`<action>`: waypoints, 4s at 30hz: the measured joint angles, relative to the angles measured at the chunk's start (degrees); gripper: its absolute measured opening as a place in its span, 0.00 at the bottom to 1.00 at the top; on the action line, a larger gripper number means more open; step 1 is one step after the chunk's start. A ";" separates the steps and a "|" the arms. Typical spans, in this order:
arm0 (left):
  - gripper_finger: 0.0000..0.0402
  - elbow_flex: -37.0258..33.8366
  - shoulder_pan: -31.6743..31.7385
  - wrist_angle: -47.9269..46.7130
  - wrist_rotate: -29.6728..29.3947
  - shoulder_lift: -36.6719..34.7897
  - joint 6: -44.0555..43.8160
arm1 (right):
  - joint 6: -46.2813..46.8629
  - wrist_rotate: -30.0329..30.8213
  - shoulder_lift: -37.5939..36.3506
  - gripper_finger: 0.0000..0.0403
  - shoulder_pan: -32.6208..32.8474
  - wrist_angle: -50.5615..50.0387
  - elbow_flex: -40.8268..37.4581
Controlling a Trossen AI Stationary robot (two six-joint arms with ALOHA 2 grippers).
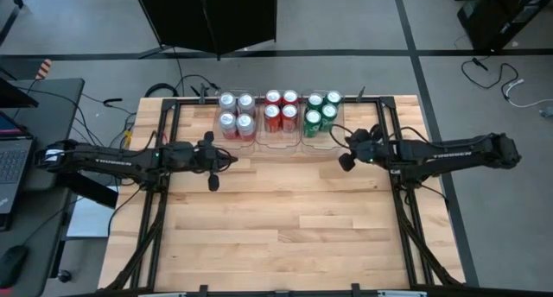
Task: Sort soda cans
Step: Move the bottom transparent bin to the left side of the top left transparent bin, then return to Home Position
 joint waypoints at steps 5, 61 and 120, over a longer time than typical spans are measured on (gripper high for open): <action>0.00 0.00 0.00 0.89 0.64 0.00 0.11 | -3.35 1.45 -1.89 0.00 3.45 2.22 -0.83; 0.00 -11.30 4.63 -5.74 5.45 -35.69 3.23 | -30.75 -30.60 -47.08 0.00 0.20 25.80 -25.03; 0.01 -17.05 4.66 -8.36 6.58 -44.89 1.27 | -19.89 -37.98 -45.28 0.00 -7.42 24.63 -25.03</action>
